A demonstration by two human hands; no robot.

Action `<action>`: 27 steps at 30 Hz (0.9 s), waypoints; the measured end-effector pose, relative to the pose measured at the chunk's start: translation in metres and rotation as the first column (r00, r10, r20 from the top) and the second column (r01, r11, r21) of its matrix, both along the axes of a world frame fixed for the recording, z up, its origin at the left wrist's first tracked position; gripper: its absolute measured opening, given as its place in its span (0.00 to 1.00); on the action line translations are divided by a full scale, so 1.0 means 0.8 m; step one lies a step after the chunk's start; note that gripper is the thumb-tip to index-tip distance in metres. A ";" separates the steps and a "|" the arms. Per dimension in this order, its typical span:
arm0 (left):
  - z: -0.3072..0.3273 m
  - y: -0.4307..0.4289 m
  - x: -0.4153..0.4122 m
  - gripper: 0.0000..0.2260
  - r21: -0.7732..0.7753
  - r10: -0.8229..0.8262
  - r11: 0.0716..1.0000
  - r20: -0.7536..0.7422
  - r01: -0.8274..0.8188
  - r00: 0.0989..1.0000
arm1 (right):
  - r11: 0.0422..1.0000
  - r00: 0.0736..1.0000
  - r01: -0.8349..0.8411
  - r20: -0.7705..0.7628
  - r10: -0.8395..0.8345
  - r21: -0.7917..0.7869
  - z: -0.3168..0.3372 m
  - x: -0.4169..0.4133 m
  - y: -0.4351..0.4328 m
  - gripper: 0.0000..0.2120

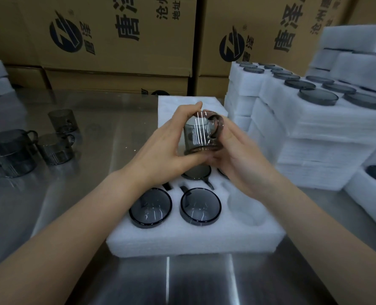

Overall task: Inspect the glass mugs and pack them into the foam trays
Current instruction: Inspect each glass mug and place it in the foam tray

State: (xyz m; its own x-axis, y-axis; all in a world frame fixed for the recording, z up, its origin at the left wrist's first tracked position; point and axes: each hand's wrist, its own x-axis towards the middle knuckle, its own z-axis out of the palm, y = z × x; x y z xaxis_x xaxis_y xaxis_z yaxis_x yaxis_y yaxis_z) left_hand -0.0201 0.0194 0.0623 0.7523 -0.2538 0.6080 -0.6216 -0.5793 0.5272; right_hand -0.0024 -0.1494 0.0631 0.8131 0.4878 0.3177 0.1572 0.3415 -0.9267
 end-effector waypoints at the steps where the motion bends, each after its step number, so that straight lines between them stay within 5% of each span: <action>1: 0.000 0.000 0.000 0.33 -0.004 -0.010 1.000 0.004 0.010 1.000 | 1.000 1.000 0.016 0.007 -0.015 -0.015 0.000 -0.002 0.001 0.20; 9: 0.002 -0.007 -0.003 0.28 0.083 0.074 0.992 0.264 -0.099 0.962 | 0.937 0.931 0.331 0.198 -0.306 -0.107 0.003 -0.009 0.005 0.14; 27: 0.003 -0.008 -0.002 0.26 0.031 -0.034 0.999 0.093 0.031 0.995 | 0.954 0.954 0.299 0.007 -0.299 0.021 0.004 -0.001 -0.001 0.18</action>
